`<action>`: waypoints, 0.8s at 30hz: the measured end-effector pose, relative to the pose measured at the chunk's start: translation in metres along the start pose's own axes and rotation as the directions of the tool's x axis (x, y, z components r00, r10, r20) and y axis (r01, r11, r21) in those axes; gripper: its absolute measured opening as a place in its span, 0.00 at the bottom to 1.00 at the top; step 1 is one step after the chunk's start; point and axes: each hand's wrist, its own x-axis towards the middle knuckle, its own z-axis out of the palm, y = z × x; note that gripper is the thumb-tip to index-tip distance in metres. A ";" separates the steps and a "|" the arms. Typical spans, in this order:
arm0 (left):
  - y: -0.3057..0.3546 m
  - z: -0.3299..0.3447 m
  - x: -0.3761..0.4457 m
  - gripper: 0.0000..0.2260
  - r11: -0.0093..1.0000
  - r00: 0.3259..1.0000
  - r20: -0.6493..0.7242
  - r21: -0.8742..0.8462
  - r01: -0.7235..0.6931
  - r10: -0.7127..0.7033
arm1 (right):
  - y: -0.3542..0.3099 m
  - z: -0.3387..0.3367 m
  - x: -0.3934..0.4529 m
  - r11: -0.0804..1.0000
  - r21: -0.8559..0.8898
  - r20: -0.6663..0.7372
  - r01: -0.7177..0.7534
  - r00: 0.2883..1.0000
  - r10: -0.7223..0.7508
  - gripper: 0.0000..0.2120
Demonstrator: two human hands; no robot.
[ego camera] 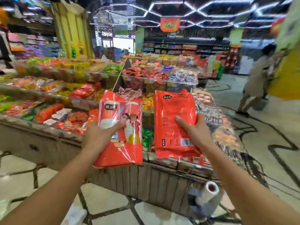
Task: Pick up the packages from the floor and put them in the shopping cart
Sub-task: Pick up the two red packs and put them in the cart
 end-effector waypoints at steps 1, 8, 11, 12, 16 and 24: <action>0.013 0.017 -0.008 0.40 1.000 0.999 0.039 0.003 -0.016 0.016 | 0.001 -0.026 -0.006 1.000 -0.013 -0.041 -0.003 0.999 0.002 0.34; 0.095 0.151 -0.094 0.40 0.994 0.948 0.299 -0.034 -0.102 0.108 | 0.035 -0.202 -0.056 0.992 -0.109 -0.322 -0.063 0.946 0.025 0.32; 0.121 0.210 -0.145 0.42 0.987 0.920 0.360 -0.075 -0.139 0.157 | 0.061 -0.278 -0.080 0.991 -0.103 -0.390 -0.089 0.920 0.042 0.34; 0.129 0.230 -0.164 0.43 0.986 0.908 0.386 -0.083 -0.144 0.165 | 0.070 -0.304 -0.089 0.991 -0.095 -0.409 -0.094 0.911 0.048 0.34; 0.157 0.312 -0.245 0.43 0.986 0.852 0.496 -0.114 -0.125 0.166 | 0.113 -0.411 -0.125 0.976 -0.140 -0.486 -0.166 0.871 0.079 0.33; 0.172 0.450 -0.408 0.39 0.995 0.759 0.647 -0.103 -0.008 0.073 | 0.199 -0.577 -0.192 0.959 -0.060 -0.568 -0.278 0.800 0.196 0.44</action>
